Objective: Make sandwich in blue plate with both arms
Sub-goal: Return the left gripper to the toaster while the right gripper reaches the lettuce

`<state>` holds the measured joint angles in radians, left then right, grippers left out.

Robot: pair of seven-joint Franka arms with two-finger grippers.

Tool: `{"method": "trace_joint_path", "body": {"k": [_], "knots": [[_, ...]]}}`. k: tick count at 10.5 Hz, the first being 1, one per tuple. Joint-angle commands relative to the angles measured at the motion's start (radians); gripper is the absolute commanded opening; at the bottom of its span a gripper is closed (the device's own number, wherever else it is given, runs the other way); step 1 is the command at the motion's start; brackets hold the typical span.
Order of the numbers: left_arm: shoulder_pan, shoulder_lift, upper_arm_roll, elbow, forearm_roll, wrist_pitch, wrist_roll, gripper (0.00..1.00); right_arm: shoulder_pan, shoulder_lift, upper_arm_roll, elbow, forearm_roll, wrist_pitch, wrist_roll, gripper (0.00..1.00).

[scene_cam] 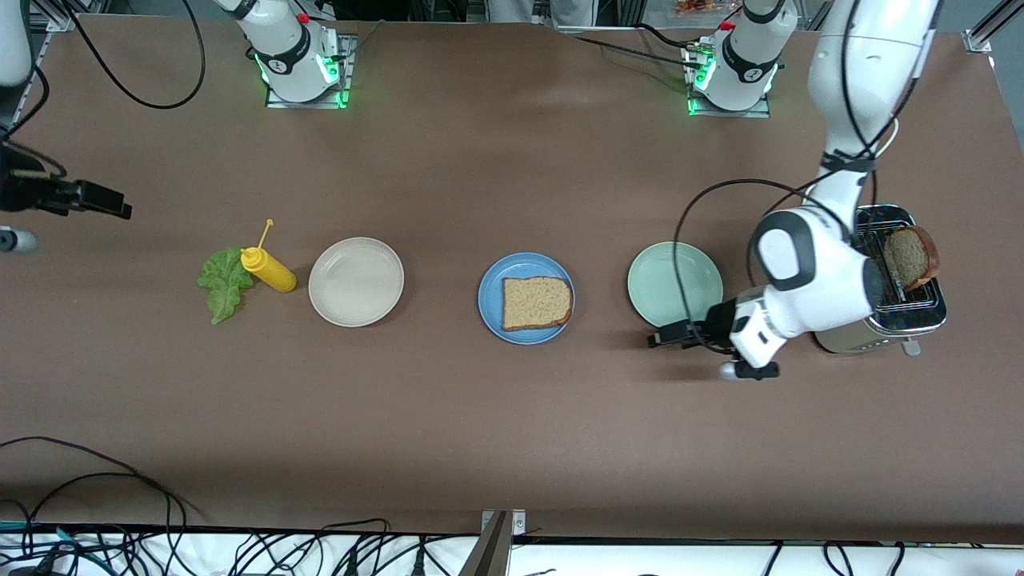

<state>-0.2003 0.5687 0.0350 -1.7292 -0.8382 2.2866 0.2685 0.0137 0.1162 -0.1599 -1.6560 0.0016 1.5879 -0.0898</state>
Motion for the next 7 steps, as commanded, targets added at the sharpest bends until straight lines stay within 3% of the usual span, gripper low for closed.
{"method": "trace_joint_path", "body": {"k": [1,3,5,7], "knots": [[0.048,-0.124,0.032,-0.055,0.274,-0.059,0.032,1.00,-0.055,0.146,-0.001,0.021,0.012,0.023,-0.059,1.00],[0.074,-0.189,0.068,-0.053,0.472,-0.136,0.034,1.00,-0.080,0.245,-0.001,0.021,0.093,0.094,-0.175,1.00],[0.075,-0.234,0.118,-0.052,0.662,-0.168,0.041,1.00,-0.080,0.330,-0.003,0.022,0.117,0.157,-0.244,1.00],[0.075,-0.245,0.176,-0.046,0.694,-0.168,0.151,1.00,-0.086,0.408,-0.001,0.024,0.118,0.211,-0.362,1.00]]}}
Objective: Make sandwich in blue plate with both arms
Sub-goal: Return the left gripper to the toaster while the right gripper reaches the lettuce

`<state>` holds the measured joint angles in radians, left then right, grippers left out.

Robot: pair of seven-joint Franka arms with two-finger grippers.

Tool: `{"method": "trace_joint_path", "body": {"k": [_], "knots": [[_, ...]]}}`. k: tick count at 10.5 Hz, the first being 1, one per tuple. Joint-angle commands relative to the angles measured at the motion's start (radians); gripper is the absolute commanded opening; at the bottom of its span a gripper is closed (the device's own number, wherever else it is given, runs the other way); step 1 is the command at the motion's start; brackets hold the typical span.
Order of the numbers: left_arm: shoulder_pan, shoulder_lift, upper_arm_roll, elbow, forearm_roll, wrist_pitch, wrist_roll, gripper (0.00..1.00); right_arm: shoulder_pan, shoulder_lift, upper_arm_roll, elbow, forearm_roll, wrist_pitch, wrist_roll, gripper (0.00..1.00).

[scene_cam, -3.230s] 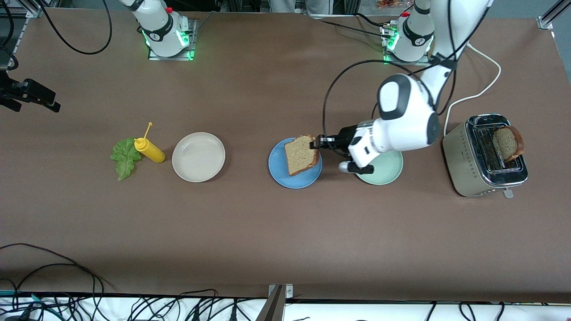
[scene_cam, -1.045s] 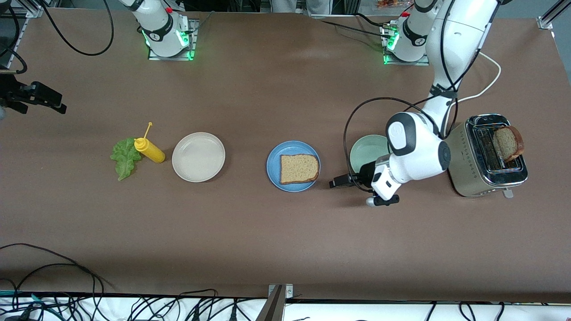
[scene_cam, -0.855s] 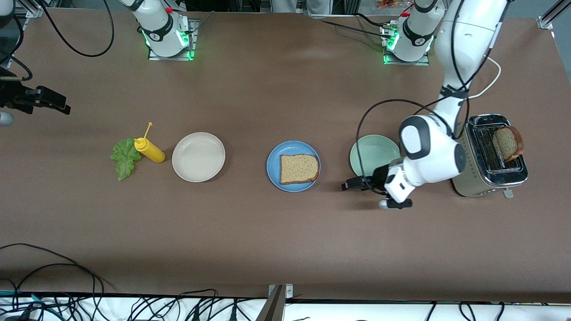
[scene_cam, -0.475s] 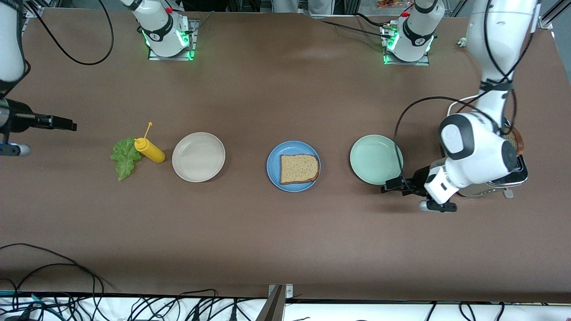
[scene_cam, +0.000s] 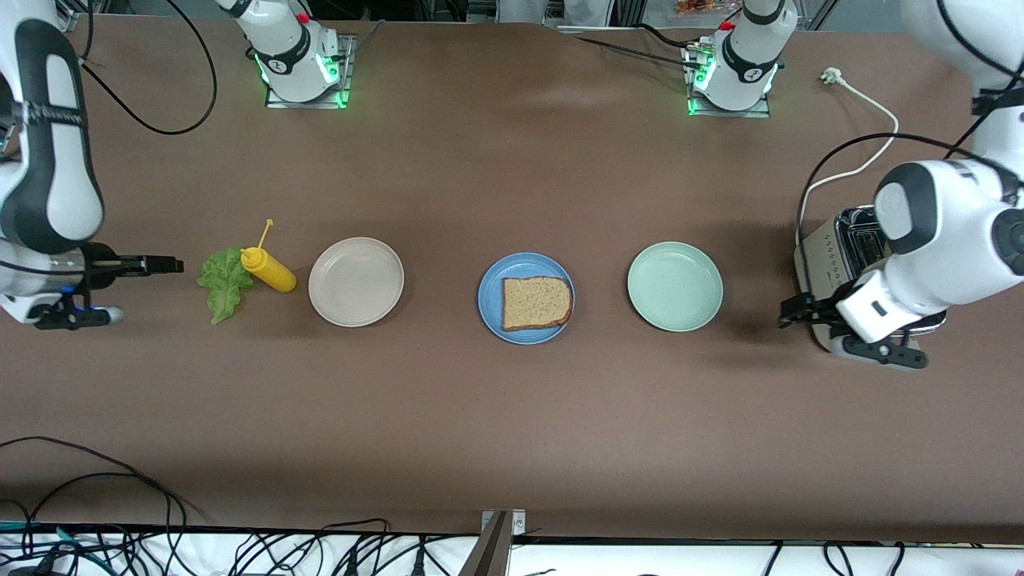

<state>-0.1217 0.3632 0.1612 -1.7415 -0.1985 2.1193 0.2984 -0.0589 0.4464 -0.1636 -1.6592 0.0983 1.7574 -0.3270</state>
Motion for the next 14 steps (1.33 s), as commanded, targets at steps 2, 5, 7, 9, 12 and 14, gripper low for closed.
{"method": "trace_joint_path", "body": {"k": [2,5,7,9,12,14], "knots": [[-0.004,-0.065,0.084,-0.033,0.054,-0.027,0.173,1.00,-0.015,0.132,0.003,0.025,0.020,0.099,-0.203,1.00],[0.023,-0.107,0.107,-0.042,0.134,-0.135,0.180,1.00,-0.015,0.231,0.007,0.025,0.020,0.186,-0.269,1.00],[0.027,-0.125,0.110,-0.029,0.139,-0.148,0.186,1.00,-0.010,0.245,0.015,0.025,0.024,0.182,-0.276,0.94],[0.027,-0.154,0.107,-0.021,0.139,-0.206,0.157,1.00,-0.010,0.258,0.026,0.025,0.046,0.163,-0.270,0.47],[0.022,-0.204,0.046,0.003,0.236,-0.240,0.009,1.00,-0.013,0.268,0.024,0.027,0.046,0.142,-0.268,0.00],[0.031,-0.236,-0.033,0.003,0.289,-0.300,-0.147,1.00,-0.013,0.268,0.024,0.036,0.044,0.136,-0.271,0.00]]}}
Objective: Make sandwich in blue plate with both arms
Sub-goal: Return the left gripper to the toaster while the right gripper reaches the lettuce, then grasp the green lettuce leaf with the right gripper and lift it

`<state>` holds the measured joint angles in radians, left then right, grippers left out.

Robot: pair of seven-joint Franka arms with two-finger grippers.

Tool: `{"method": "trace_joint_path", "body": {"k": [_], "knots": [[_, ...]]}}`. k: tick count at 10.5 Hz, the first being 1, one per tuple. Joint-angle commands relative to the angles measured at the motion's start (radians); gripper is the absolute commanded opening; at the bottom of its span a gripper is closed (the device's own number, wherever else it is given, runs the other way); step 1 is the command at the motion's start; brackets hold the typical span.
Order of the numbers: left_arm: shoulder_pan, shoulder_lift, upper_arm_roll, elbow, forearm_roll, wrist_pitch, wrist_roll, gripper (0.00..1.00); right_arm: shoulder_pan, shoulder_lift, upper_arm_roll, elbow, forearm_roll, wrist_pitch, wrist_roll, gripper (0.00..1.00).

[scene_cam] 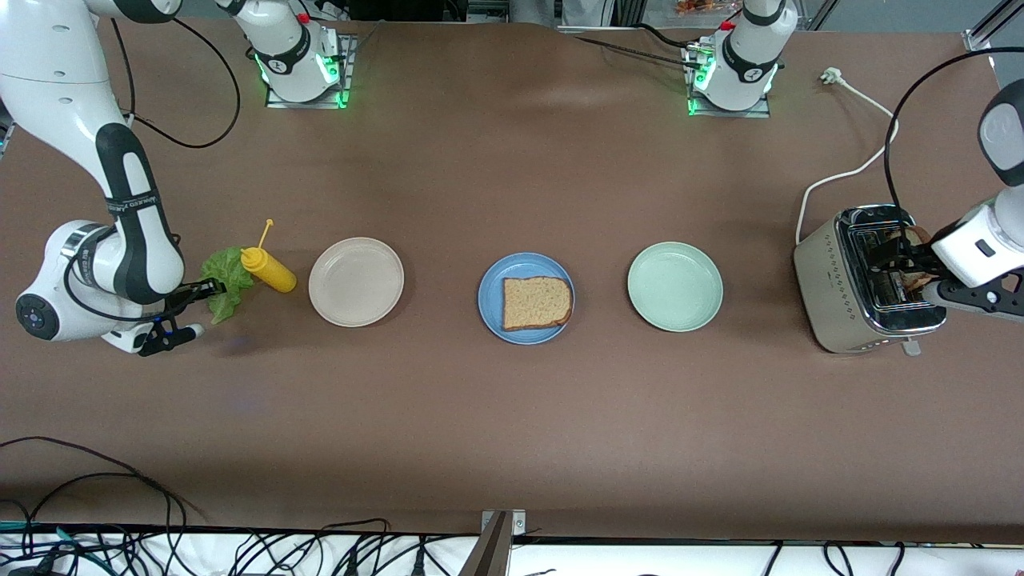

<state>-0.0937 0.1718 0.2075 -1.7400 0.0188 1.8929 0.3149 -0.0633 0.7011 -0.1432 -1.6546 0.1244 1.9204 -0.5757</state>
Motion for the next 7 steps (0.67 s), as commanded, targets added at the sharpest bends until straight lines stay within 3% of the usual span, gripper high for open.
{"method": "trace_joint_path", "body": {"k": [1,7], "knots": [[0.002,-0.047,-0.089,0.002,0.073,-0.081,-0.189,1.00,-0.009,0.011,0.004,0.056,0.005,-0.068,-0.023,0.00],[-0.012,-0.041,-0.091,0.028,0.072,-0.087,-0.198,1.00,-0.009,0.006,-0.013,0.311,-0.043,-0.472,-0.010,0.00]]}}
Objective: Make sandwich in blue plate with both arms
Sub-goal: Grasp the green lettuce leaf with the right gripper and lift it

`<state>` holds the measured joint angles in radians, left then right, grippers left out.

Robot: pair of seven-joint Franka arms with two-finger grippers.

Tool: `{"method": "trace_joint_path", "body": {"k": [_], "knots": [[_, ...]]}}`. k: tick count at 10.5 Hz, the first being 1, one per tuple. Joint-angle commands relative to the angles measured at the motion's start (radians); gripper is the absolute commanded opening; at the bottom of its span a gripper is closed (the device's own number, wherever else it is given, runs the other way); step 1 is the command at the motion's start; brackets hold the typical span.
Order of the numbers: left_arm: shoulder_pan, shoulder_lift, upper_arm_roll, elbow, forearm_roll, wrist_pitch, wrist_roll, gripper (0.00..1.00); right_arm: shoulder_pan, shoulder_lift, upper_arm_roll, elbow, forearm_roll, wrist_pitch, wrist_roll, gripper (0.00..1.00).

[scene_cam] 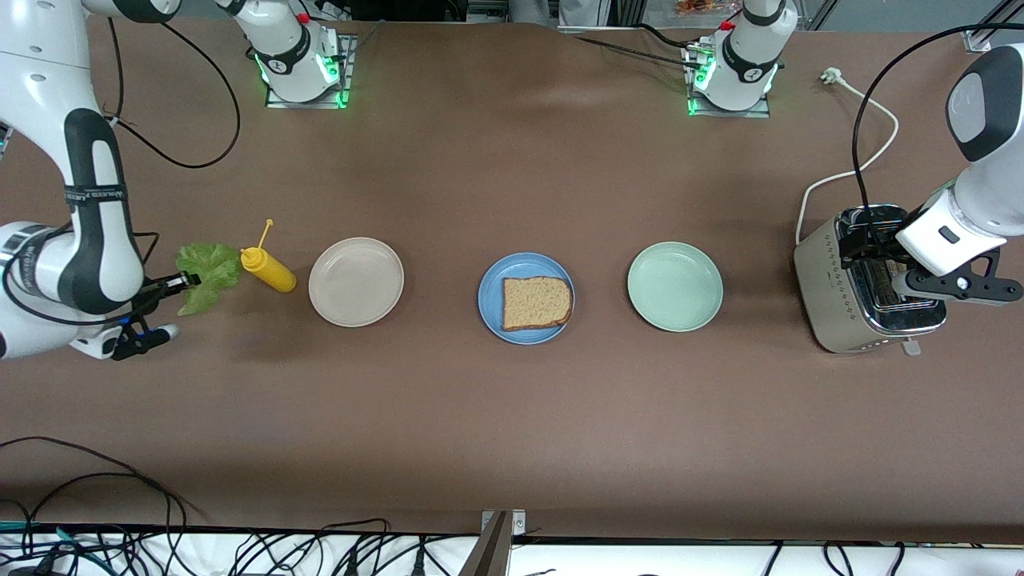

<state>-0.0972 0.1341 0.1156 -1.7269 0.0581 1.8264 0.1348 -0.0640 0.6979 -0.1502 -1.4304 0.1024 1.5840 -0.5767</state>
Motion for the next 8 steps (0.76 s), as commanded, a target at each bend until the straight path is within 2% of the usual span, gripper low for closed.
{"method": "trace_joint_path", "body": {"k": [1,4,5,6,8], "knots": [[-0.007,-0.004,0.002,0.015,0.032,-0.021,-0.017,1.00,-0.008,0.008,-0.008,0.143,-0.021,-0.219,0.004,0.00],[0.004,-0.004,0.007,0.024,0.032,-0.026,-0.015,1.00,-0.002,0.000,0.000,0.290,-0.010,-0.489,0.110,0.00],[0.007,-0.004,0.010,0.058,0.032,-0.044,-0.014,1.00,0.010,-0.001,0.007,0.319,0.012,-0.554,0.164,0.00],[0.007,0.002,0.010,0.082,0.032,-0.056,-0.014,1.00,0.018,-0.003,0.021,0.329,0.069,-0.612,0.229,0.00],[0.007,0.022,0.010,0.082,0.025,-0.062,-0.017,1.00,0.018,-0.024,0.058,0.329,0.259,-0.671,0.435,0.00]]}}
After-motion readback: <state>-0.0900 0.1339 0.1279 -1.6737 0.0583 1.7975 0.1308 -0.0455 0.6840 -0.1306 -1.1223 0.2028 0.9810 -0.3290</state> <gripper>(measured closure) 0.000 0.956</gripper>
